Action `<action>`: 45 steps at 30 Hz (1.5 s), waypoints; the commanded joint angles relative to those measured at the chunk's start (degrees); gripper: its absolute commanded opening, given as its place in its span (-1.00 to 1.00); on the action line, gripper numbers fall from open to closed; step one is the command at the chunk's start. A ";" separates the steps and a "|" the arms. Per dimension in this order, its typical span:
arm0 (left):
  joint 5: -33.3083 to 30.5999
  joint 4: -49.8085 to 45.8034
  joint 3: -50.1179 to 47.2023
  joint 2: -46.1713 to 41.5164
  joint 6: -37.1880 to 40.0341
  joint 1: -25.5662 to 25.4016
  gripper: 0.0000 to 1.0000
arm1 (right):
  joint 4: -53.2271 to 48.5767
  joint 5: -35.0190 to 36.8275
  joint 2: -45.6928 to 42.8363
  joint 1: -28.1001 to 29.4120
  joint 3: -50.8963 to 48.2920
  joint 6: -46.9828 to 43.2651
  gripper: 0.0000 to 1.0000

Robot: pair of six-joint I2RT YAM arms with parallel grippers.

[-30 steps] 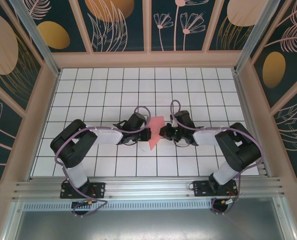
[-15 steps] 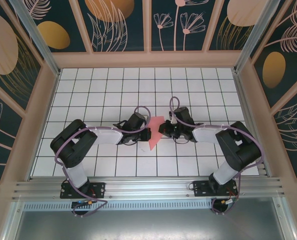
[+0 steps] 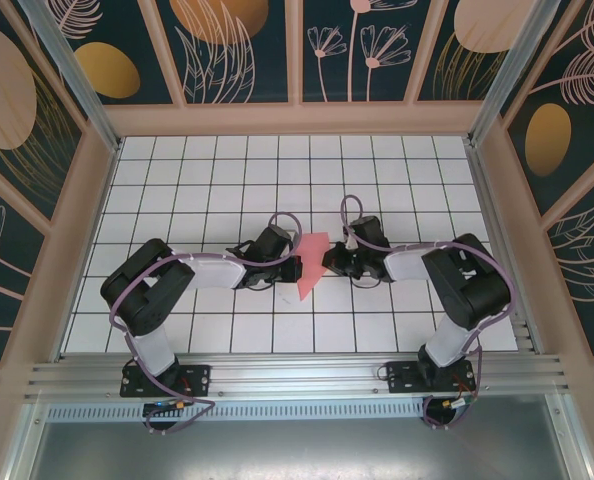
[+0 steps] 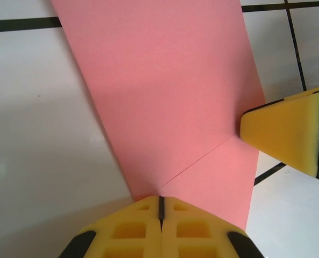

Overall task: Fold a paper plane with a square sheet of paper (pick it up from the middle)
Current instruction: Third fold the triangle at the center of the table.

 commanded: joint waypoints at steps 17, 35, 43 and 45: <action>-1.00 -6.82 -0.63 1.13 1.83 0.19 -1.00 | -1.44 -0.84 -0.15 -3.49 -0.43 -3.18 -0.83; 5.10 -4.32 -1.43 0.51 4.32 0.23 -0.97 | -4.35 -4.80 -4.42 -5.96 -0.57 -4.49 -0.16; 5.45 -4.06 -1.61 0.50 4.21 0.20 -0.96 | -2.59 -6.77 -0.68 -5.49 0.58 -4.12 -0.18; 5.67 -3.98 -1.61 0.45 4.21 0.20 -0.96 | -1.73 -7.55 -0.39 -5.26 0.68 -3.75 -0.23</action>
